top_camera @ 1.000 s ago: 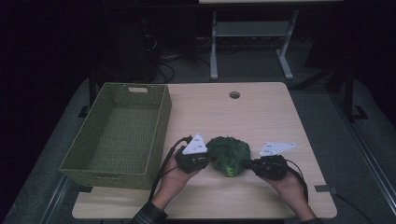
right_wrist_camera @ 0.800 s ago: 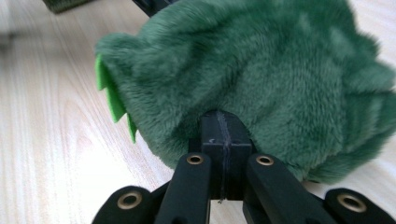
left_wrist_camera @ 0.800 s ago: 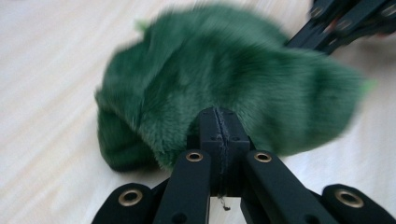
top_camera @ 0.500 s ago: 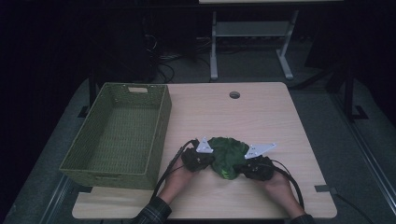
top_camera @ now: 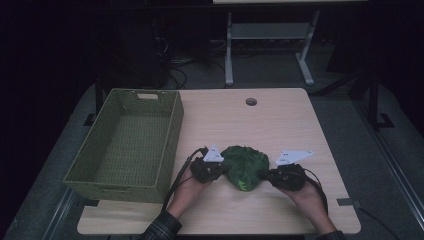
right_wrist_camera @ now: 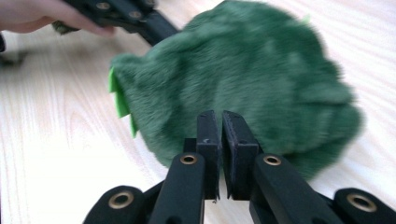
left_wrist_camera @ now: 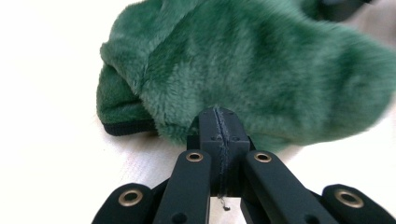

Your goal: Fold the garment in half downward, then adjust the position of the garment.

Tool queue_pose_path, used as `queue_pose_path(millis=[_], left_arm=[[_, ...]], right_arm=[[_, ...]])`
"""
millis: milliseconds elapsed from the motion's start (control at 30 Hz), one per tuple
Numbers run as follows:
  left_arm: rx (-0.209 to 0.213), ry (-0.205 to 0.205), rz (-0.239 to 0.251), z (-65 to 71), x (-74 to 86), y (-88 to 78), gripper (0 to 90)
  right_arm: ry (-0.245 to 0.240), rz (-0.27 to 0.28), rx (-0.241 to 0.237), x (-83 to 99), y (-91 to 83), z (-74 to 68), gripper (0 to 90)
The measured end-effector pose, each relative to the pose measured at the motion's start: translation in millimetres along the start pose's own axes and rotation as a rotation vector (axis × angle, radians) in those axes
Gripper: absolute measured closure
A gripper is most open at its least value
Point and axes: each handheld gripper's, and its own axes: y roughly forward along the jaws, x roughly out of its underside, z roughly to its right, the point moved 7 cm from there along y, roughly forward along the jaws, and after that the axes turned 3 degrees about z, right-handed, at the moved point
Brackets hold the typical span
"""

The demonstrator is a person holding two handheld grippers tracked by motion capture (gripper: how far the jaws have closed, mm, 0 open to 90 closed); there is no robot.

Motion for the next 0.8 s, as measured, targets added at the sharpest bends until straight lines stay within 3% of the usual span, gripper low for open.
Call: queue_pose_path(millis=[333,500,600,700,800], left_arm=[[0.053,-0.013,0.014,19.4,-0.5,-17.6,89.9],[0.103,-0.003,-0.005,36.1,3.7,-12.9,89.9],[0.119,0.007,-0.028,41.4,6.0,-2.2,89.9],[0.115,-0.002,-0.036,40.5,6.6,5.9,89.9],[0.100,-0.005,-0.046,34.7,8.1,11.2,89.9]], right_arm=[[0.019,0.040,0.093,-18.8,-13.4,35.4,89.9],[0.046,0.043,0.138,-28.6,-3.5,60.1,90.0],[0.059,0.032,0.192,-31.9,8.1,79.5,90.0],[0.089,-0.007,0.191,-29.0,20.5,88.8,90.0],[0.085,-0.039,0.176,-24.9,33.0,94.5,90.0]])
